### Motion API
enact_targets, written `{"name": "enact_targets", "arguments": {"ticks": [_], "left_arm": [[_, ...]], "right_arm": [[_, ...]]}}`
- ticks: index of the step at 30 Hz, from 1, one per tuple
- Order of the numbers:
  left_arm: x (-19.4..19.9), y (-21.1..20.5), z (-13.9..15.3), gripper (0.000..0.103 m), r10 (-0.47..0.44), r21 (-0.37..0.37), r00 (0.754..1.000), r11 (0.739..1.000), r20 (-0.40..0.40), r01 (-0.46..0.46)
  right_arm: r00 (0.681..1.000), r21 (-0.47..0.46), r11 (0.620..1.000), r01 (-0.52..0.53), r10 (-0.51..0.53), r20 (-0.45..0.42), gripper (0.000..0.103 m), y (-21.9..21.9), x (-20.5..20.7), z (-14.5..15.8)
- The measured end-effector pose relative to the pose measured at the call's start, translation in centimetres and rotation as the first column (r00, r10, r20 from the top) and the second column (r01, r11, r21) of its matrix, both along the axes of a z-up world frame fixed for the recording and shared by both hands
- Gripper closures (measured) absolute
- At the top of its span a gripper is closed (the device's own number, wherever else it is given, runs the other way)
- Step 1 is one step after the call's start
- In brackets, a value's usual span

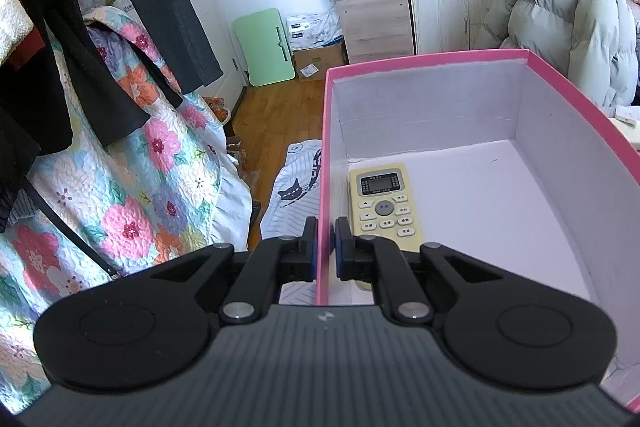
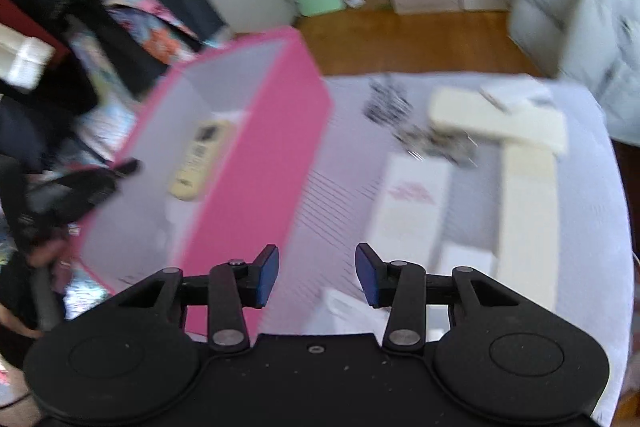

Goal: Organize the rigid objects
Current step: 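Move the right gripper back to the table and grasp the large white charger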

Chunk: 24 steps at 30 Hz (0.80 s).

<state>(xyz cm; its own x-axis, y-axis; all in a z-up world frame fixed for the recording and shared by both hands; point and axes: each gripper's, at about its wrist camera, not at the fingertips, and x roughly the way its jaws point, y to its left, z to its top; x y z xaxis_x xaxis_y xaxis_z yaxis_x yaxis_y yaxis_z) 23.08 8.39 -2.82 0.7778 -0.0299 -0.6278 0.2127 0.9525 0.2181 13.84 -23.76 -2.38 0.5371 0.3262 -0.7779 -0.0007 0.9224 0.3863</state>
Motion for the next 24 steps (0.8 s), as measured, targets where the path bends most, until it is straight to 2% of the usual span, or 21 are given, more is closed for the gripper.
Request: {"name": "enact_targets", "arguments": {"ticks": [3, 5, 12, 14, 17, 20, 24], "left_arm": [[0.0, 0.1, 0.0, 0.096, 0.001, -0.008, 1.0, 1.0, -0.001, -0.001], [0.0, 0.1, 0.0, 0.096, 0.003, -0.016, 1.0, 1.0, -0.001, -0.003], [0.0, 0.2, 0.0, 0.096, -0.002, -0.003, 1.0, 1.0, 0.0, 0.002], [-0.1, 0.1, 0.0, 0.096, -0.003, -0.003, 1.0, 1.0, 0.001, 0.003], [0.0, 0.1, -0.1, 0.096, -0.003, -0.005, 1.0, 1.0, 0.0, 0.003], [0.0, 0.1, 0.0, 0.096, 0.005, -0.013, 1.0, 1.0, -0.002, -0.005], [0.0, -0.2, 0.0, 0.096, 0.001, -0.002, 1.0, 1.0, -0.001, -0.001]], "right_arm": [[1.0, -0.009, 1.0, 0.01, -0.01, -0.018, 0.055, 0.2, -1.2, -1.2], [1.0, -0.003, 1.0, 0.005, -0.005, -0.031, 0.051, 0.7, -1.7, -1.4], [0.998, -0.066, 0.997, -0.028, 0.025, -0.056, 0.049, 2.3, -3.1, -1.9], [0.997, -0.074, 0.997, -0.023, 0.018, -0.069, 0.049, 2.6, -3.1, -1.8], [0.997, -0.134, 0.991, -0.003, -0.008, -0.077, 0.049, 3.5, -3.9, -1.3], [0.995, -0.09, 0.996, 0.019, -0.028, -0.1, 0.047, 4.0, -4.9, -1.7], [0.995, -0.111, 0.994, 0.021, -0.031, -0.09, 0.047, 4.4, -5.5, -2.2]]}}
